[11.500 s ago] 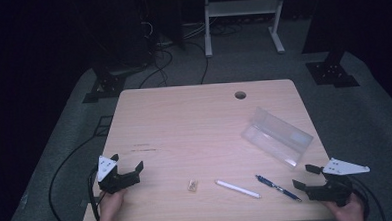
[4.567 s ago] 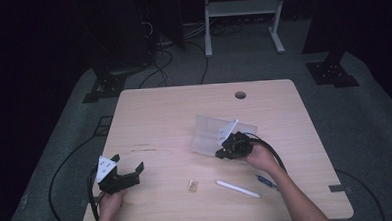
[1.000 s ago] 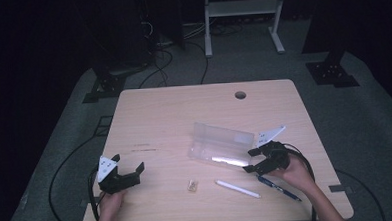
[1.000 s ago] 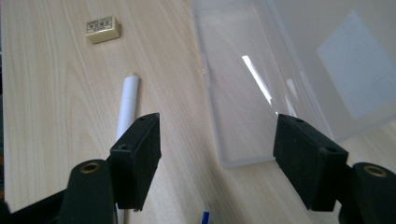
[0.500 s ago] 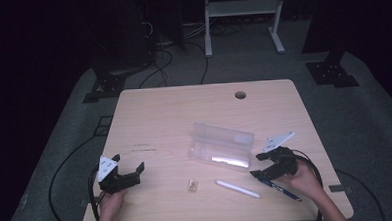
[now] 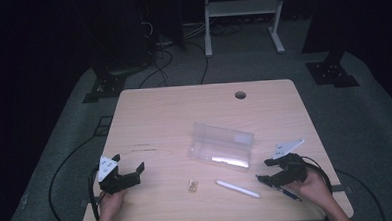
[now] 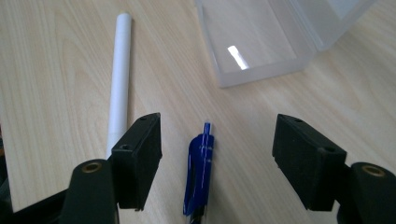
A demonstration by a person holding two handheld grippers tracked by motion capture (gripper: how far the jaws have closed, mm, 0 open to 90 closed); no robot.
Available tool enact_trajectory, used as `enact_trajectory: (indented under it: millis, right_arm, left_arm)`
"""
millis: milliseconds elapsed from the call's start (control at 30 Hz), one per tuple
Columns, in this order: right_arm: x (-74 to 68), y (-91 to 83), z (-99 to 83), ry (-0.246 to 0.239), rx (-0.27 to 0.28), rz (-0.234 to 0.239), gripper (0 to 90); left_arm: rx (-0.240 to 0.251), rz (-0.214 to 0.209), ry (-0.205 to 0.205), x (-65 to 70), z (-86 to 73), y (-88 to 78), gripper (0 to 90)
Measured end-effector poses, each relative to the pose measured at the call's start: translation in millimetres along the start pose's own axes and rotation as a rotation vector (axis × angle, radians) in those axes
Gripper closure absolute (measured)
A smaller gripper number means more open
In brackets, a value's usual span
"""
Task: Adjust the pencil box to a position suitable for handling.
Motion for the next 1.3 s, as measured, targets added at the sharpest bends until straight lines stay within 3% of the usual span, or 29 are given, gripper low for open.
enact_trajectory:
  millis: [367,967,1300]
  right_arm:
    - [-3.8,-8.3,-19.4,0.027,0.002,-0.023,40.2]
    - [-13.0,-19.1,-48.7,0.016,-0.005,-0.060,57.7]
    - [-17.7,-17.6,-52.9,-0.004,0.010,-0.069,65.4]
  left_arm:
    - [0.000,0.001,0.001,0.1,0.0,0.1,0.0]
    - [-0.002,0.003,0.002,0.6,-0.1,0.3,0.0]
    - [-0.002,0.004,0.002,0.5,-0.1,0.3,0.0]
Point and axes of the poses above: each handheld gripper's, and its own axes: y roughly forward along the jaws, z roughly out of its top, x roughly to its right, the point moved 6 cm from there along y, roughly forward along the jaws, and after that the axes turned 3 degrees about -z, right-handed, at the moved point
